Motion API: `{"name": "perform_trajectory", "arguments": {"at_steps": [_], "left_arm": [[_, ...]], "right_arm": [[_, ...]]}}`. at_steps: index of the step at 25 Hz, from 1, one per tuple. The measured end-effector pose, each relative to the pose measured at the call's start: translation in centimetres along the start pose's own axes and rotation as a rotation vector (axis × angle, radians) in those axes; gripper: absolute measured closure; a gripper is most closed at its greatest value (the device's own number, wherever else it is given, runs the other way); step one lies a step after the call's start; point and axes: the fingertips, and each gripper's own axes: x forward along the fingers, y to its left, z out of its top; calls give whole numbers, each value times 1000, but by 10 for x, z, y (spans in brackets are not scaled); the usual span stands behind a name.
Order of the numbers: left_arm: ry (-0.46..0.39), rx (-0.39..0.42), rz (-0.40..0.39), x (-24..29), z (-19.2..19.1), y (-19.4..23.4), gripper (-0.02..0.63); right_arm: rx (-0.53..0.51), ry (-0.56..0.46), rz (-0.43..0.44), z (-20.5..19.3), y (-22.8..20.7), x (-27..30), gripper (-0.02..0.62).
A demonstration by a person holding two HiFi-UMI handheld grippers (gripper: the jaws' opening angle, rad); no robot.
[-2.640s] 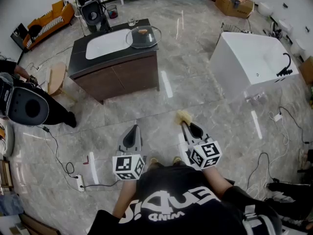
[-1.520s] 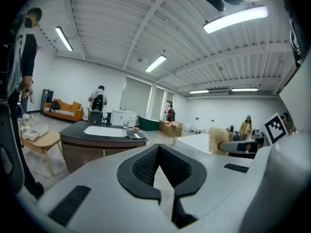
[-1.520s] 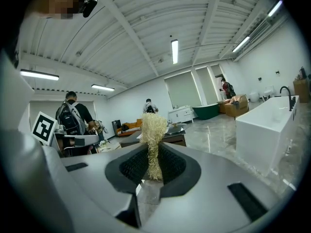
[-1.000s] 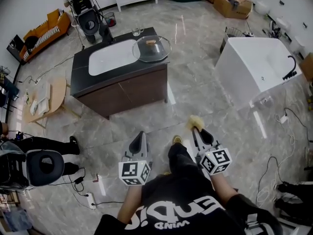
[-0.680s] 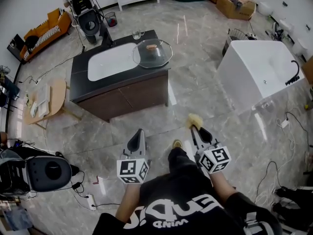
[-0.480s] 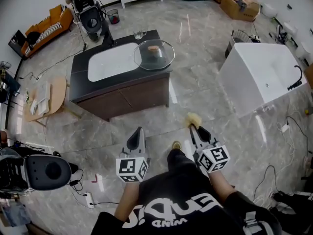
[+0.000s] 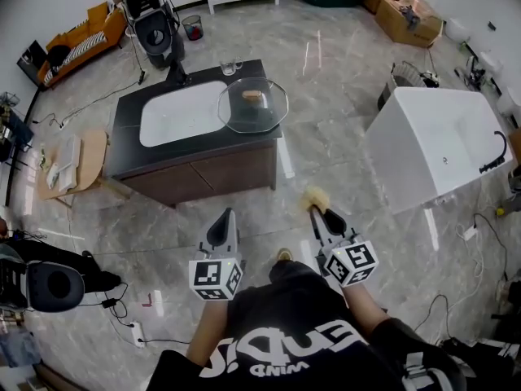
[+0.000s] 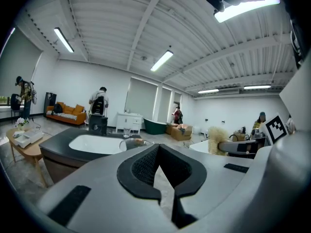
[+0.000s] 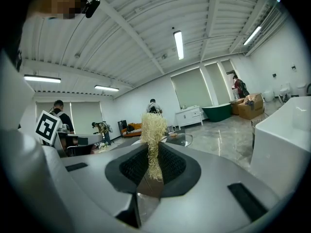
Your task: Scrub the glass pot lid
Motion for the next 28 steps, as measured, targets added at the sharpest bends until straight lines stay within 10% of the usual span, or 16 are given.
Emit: {"name": "perform_trajectory", "arguments": {"at_steps": [28], "left_arm": [[-17, -2, 53, 104, 11, 8, 593]], "right_arm": [[8, 8, 35, 17, -86, 78, 549]]}}
